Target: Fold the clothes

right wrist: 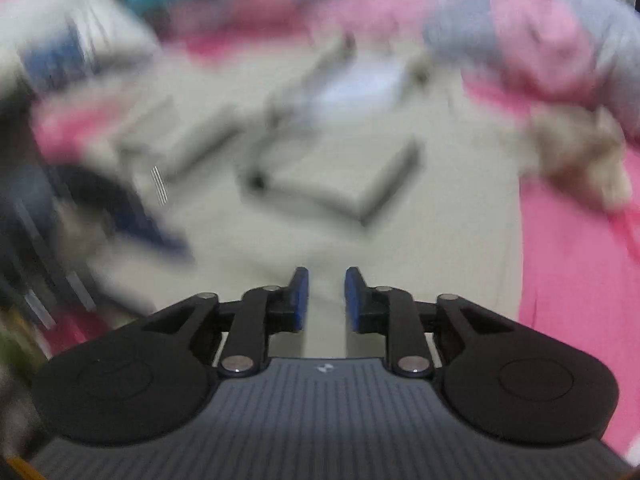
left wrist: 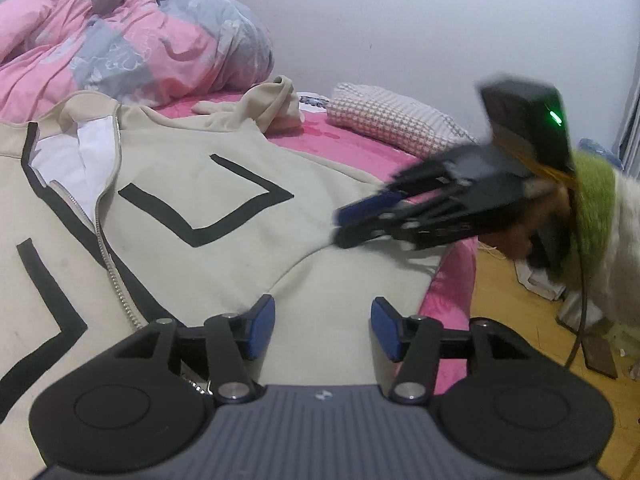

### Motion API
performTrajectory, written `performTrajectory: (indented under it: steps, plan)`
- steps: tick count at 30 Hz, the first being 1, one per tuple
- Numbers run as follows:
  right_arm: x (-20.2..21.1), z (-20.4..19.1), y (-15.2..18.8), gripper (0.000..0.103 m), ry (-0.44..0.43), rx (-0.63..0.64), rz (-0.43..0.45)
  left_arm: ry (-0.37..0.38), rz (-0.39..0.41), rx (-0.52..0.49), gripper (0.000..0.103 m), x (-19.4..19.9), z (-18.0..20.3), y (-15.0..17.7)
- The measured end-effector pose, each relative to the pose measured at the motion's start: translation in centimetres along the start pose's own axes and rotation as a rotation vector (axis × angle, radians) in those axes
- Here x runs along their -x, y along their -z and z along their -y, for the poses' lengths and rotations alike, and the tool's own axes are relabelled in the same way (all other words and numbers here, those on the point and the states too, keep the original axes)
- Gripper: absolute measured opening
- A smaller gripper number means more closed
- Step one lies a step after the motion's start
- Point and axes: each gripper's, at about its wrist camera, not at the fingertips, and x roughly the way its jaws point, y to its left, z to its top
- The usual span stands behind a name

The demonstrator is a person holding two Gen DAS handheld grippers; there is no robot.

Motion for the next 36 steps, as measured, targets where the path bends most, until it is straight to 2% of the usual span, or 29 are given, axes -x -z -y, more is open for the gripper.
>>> performTrajectory:
  steps: [1, 5, 7, 8, 10, 12, 15, 16, 18, 22, 24, 26, 28, 30, 32, 33, 36]
  plan:
    - [1.0, 0.5, 1.5, 0.021, -0.004, -0.038, 0.076, 0.001, 0.001, 0.004, 0.055, 0.1, 0.0, 0.1]
    - [4.1, 2.3, 4.2, 0.021, -0.01, -0.231, 0.07, -0.007, 0.004, 0.029, 0.055, 0.6, -0.3, -0.4]
    - [5.4, 2.7, 4.1, 0.023, 0.004, -0.294, 0.036, -0.031, 0.048, 0.031, 0.053, 1.7, -0.2, -0.9]
    - [6.0, 3.1, 3.8, 0.024, 0.016, -0.331, 0.026, -0.043, 0.078, 0.026, 0.053, 2.4, -0.2, -1.1]
    - [7.0, 3.1, 2.3, 0.025, 0.024, -0.39, 0.075, -0.064, 0.133, 0.024, 0.053, 3.6, -0.3, -1.7]
    - [8.0, 3.6, 0.0, 0.026, -0.004, -0.439, 0.157, -0.084, 0.182, 0.029, 0.053, 4.8, -0.6, -2.4]
    - [7.7, 4.2, -4.2, 0.028, -0.052, -0.483, 0.252, -0.122, 0.184, 0.035, 0.053, 4.6, -1.8, -3.2]
    - [6.9, 4.4, -5.7, 0.028, -0.075, -0.498, 0.274, -0.136, 0.178, 0.036, 0.051, 4.3, -2.3, -3.4]
    - [5.2, 4.9, -8.5, 0.029, -0.121, -0.526, 0.317, -0.155, 0.14, 0.051, 0.035, 3.0, -3.5, -3.3]
    - [-1.6, 6.5, -13.3, 0.032, -0.151, -0.592, 0.273, -0.141, 0.047, 0.126, 0.028, 0.3, -6.3, -2.1]
    - [-5.1, 7.2, -15.7, 0.032, -0.166, -0.624, 0.251, -0.104, 0.049, 0.194, 0.026, 0.1, -7.7, -1.4]
    - [-8.6, 8.3, -17.4, 0.033, -0.147, -0.66, 0.225, -0.053, 0.065, 0.27, 0.025, 0.3, -9.1, -1.1]
    - [-12.1, 9.4, -19.1, 0.033, -0.131, -0.701, 0.206, -0.01, 0.076, 0.333, 0.017, 0.4, -10.3, -0.8]
    - [-15.2, 10.9, -20.0, 0.035, -0.118, -0.736, 0.192, 0.029, 0.086, 0.384, 0.017, 0.4, -11.4, -0.4]
    - [-17.8, 12.4, -20.7, 0.041, -0.058, -0.771, 0.187, 0.046, 0.092, 0.399, 0.017, 0.4, -11.7, -0.2]
    - [-18.9, 13.1, -20.8, 0.041, -0.029, -0.793, 0.184, 0.047, 0.094, 0.397, 0.017, 0.4, -11.6, -0.2]
    - [-21.3, 15.3, -20.6, 0.042, -0.008, -0.894, 0.186, 0.043, 0.098, 0.386, 0.017, 0.5, -11.4, -0.2]
